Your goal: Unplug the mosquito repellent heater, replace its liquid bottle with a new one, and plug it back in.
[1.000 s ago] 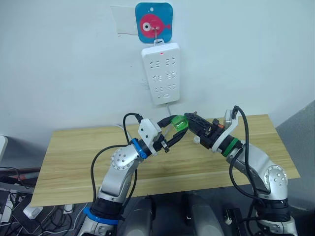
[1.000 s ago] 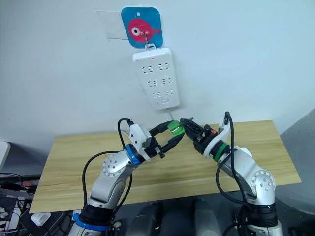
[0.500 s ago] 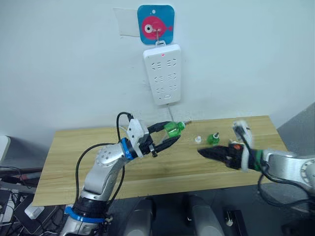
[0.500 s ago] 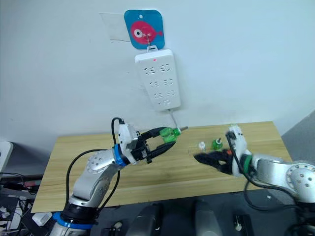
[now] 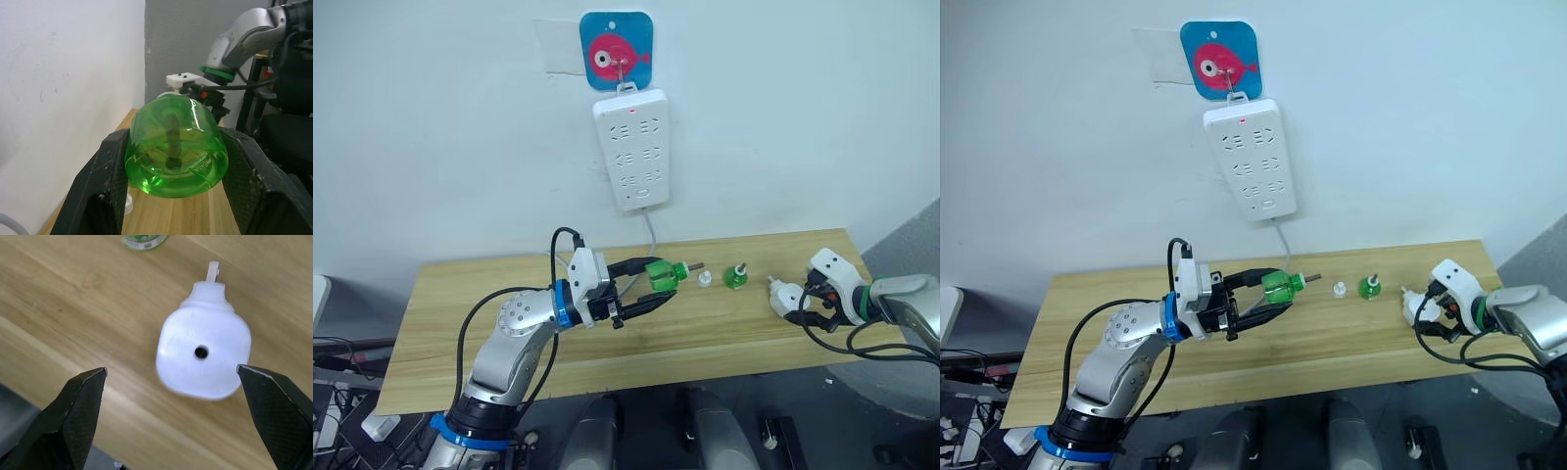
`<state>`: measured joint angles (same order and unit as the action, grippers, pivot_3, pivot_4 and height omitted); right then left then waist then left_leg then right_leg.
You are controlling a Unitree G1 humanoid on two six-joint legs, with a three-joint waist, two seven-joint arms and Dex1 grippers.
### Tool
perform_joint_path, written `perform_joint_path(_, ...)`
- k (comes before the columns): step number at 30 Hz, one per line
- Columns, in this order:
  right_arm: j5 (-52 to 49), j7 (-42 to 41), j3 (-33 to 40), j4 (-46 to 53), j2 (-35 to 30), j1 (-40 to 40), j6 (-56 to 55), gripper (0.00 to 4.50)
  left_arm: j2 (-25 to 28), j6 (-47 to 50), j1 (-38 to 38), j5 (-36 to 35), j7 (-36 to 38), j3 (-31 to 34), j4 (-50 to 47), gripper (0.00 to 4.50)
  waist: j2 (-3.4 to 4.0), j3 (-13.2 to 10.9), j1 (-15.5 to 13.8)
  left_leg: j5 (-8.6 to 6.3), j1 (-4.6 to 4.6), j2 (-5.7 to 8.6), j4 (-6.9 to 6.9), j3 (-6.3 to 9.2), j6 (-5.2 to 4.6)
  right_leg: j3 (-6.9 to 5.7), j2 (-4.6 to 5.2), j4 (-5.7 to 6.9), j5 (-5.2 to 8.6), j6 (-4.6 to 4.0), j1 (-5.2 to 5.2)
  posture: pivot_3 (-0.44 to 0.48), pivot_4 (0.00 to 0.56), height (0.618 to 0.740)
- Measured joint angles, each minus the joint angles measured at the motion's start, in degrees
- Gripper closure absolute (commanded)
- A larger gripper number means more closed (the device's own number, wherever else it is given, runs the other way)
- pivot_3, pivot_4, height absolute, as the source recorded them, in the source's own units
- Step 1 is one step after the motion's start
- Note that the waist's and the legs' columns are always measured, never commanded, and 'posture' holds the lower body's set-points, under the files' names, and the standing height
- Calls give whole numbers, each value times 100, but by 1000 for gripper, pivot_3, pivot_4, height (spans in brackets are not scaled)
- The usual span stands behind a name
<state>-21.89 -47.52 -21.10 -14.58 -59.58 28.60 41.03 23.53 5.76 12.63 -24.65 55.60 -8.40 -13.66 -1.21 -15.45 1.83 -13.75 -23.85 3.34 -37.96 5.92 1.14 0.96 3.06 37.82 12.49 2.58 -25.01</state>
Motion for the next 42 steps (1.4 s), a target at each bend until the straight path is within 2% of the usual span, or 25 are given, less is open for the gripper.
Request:
perform_joint_path(4,508,-258,-28,-946,480,606,29,40,50,46,-154,-9,-12,13,-168,2235,-1,-1,-2,-1,0,0,1,13,-1,1,2,0,0,0,-1,0,278,740)
perform_joint_path(10,1119,-591,-38,-1871,966,1054,-37,40,121,200,-241,-17,-49,30,-283,2235,-2,-3,-13,-1,0,3,0,18,-1,2,5,0,0,-1,0,9,283,740)
perform_joint_path(21,1767,-993,20,-2711,1330,1254,-269,40,219,378,-304,-66,-2,31,-415,2235,0,-5,-5,-1,1,0,2,25,-1,3,7,3,0,-1,-3,20,291,740)
perform_joint_path(25,1853,-1009,198,-2803,1414,1282,-374,1298,223,378,-288,-66,6,31,-415,2235,-1,-5,-13,-1,0,1,3,27,-1,3,7,2,0,-1,-2,13,293,740)
perform_joint_path(26,1860,-1015,269,-2803,1384,1328,-419,1520,224,378,-276,-66,8,30,-415,2235,-3,-6,-9,-1,5,1,1,27,-1,3,7,-1,0,-1,5,13,293,740)
perform_joint_path(33,1871,-1314,454,-2807,1374,1254,-381,1536,262,378,-263,-77,39,31,-415,2235,-5,-10,-11,-1,3,1,3,28,-1,2,8,-3,0,-1,3,8,293,740)
perform_joint_path(36,1606,-2045,580,-2600,1120,1262,37,1536,295,385,-302,-150,135,30,-422,2235,13,-27,-11,-2,2,4,3,27,-2,4,8,-3,0,-1,2,8,293,740)
perform_joint_path(39,1053,-3197,634,-1891,490,1240,978,1536,446,404,-398,-305,289,45,-557,2235,30,-46,-12,-2,-2,1,4,31,-3,1,10,-5,0,-2,-1,8,293,740)
perform_joint_path(42,103,-3963,807,-1223,-16,1213,2631,1536,589,370,-548,-426,512,90,-720,2235,30,-47,-6,-4,-1,-9,6,33,-5,1,14,-8,2,-4,1,-5,291,740)
